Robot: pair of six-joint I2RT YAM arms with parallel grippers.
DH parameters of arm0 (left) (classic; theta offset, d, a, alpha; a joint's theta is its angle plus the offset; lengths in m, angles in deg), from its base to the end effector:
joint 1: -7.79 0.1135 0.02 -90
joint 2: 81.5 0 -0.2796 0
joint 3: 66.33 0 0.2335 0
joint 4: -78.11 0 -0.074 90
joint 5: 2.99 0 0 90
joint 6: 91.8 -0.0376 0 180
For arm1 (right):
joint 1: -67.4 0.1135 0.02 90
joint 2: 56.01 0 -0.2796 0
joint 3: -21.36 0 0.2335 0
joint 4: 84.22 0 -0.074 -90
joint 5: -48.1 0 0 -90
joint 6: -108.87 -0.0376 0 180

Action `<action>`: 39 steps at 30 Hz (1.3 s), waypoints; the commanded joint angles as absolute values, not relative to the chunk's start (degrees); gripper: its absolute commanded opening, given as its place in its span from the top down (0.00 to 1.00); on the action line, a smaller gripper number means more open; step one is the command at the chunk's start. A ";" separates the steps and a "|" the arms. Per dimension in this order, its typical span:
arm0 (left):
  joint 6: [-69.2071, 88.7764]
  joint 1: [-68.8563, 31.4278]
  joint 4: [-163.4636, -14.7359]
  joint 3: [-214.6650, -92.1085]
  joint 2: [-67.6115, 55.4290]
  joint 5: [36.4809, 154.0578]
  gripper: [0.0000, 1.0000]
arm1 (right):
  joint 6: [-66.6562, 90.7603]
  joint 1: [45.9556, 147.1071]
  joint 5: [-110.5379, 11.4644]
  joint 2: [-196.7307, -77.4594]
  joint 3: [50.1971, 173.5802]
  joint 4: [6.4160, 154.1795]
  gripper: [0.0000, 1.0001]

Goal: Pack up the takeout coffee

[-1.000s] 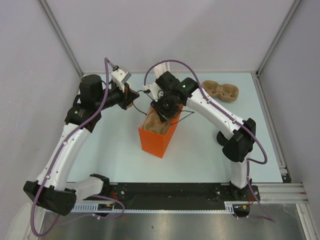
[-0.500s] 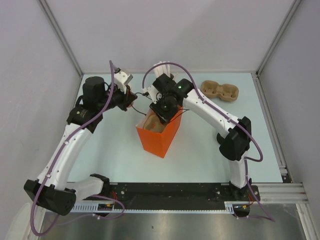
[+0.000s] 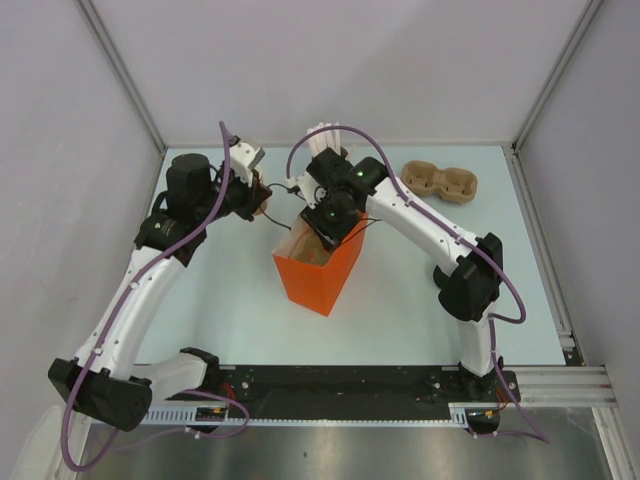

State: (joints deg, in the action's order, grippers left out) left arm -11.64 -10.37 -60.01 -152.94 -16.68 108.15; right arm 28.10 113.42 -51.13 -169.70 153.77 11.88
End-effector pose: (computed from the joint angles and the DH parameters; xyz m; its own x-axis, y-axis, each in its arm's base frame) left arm 0.2051 -0.0815 0.4157 -0.2169 0.2389 -0.9465 0.6593 0.7509 0.0384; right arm 0.2735 0.2921 0.3436 -0.5007 -0.7468 -0.4377 -0.8483 0.5240 0.0764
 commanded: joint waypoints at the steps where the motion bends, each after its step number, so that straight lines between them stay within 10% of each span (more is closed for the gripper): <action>1: -10.76 -10.85 -62.65 -152.41 -17.34 109.07 1.00 | 29.41 113.72 -50.77 -169.57 157.01 10.84 0.52; 24: -11.20 -10.85 -60.63 -154.87 -16.46 110.47 0.99 | 34.42 105.20 -59.82 -154.81 172.05 13.57 0.22; 39: -11.82 -11.37 -56.76 -159.09 -13.91 111.79 0.99 | 49.10 102.83 -67.12 -133.10 138.85 21.65 0.21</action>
State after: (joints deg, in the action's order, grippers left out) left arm -11.36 -10.65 -58.02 -156.07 -14.43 110.27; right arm 44.28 103.17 -65.64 -135.21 145.79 17.58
